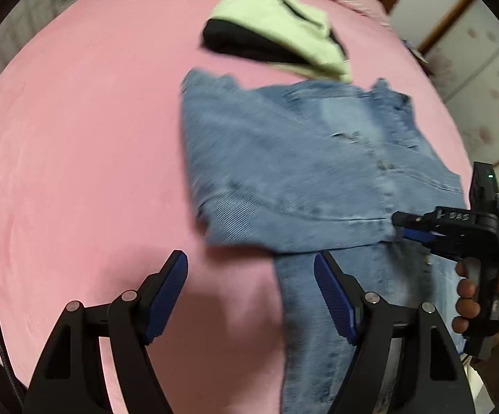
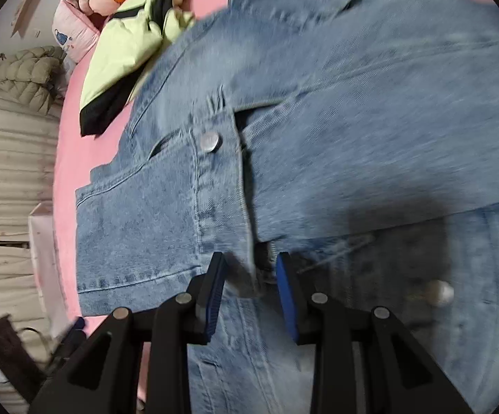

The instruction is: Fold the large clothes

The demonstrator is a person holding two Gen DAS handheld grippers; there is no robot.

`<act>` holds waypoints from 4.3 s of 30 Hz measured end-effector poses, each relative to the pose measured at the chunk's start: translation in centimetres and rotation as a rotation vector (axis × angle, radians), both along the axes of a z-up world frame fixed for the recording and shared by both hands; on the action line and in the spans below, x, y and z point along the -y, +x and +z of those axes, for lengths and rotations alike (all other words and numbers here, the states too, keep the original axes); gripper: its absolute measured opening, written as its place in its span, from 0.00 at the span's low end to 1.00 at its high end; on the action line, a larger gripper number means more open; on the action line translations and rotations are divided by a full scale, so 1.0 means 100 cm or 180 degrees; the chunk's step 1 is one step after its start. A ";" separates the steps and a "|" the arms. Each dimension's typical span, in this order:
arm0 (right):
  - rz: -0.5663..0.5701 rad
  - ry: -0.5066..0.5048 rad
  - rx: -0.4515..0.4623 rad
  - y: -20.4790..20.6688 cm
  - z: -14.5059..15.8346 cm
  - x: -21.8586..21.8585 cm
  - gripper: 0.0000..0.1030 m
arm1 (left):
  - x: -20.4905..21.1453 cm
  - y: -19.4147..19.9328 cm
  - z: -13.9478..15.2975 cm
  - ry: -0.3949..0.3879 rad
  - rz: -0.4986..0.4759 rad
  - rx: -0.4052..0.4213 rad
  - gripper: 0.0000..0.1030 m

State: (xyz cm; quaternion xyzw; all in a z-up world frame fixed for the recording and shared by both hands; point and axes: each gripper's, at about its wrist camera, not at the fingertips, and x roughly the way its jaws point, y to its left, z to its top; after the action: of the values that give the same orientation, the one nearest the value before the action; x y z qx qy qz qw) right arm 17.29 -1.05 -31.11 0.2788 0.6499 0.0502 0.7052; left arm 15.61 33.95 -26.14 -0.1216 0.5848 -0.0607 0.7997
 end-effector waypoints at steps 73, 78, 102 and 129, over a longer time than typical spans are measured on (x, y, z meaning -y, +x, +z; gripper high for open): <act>0.0718 -0.1345 0.0318 0.060 0.003 0.161 0.23 | 0.068 0.016 -0.061 0.0685 0.0390 -0.0246 0.76; 0.0827 -0.1293 0.0455 0.058 0.022 0.161 0.17 | 0.075 0.028 -0.062 0.0839 0.0477 -0.0264 0.76; 0.0682 -0.1256 0.0762 0.064 0.031 0.176 0.25 | 0.080 0.026 -0.058 0.0946 0.0650 -0.0234 0.76; 0.0996 -0.1459 0.0570 -0.061 0.061 0.126 0.35 | 0.083 -0.005 0.000 0.0901 0.0693 -0.0071 0.83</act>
State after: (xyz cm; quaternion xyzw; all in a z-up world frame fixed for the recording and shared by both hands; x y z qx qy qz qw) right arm 11.15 -13.67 -25.05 0.0030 0.6146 0.0346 0.7881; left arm 15.12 25.64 -26.11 -0.0711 0.5797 0.1106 0.8041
